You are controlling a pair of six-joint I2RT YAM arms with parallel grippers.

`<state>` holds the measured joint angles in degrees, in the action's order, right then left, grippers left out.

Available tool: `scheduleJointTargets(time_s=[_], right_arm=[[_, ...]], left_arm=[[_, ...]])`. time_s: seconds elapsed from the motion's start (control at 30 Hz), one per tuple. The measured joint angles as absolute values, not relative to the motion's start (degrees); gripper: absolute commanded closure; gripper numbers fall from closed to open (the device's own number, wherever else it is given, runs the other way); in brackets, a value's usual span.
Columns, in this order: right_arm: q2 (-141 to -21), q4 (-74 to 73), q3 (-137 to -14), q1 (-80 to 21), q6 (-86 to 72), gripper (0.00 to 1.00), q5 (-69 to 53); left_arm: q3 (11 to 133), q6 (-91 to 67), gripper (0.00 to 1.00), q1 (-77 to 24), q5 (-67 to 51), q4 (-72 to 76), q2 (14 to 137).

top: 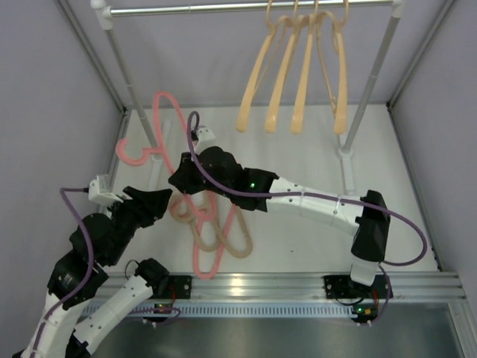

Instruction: Organize the hangers

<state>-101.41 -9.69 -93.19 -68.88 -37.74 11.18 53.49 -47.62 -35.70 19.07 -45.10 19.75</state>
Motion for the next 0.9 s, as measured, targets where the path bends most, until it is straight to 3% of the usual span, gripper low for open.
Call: scheduleJointTargets(time_s=[0.3,0.67,0.9], right_arm=[[-109.54,-14.15,-114.87,-66.57,-38.48,1.00,6.94],[-112.99,-9.28,-121.10,-53.47,-47.88,1.00,-3.88],[-115.31,-3.53,-124.11,-50.24,-54.43,1.00,-7.62]], left_arm=[[62.65,-45.10,0.38,-35.70,21.34,-46.81,19.40],[66.19,-43.22,0.37,-35.70,21.65,-48.97,20.18],[66.43,-42.85,0.37,-35.70,21.69,-49.67,21.04]])
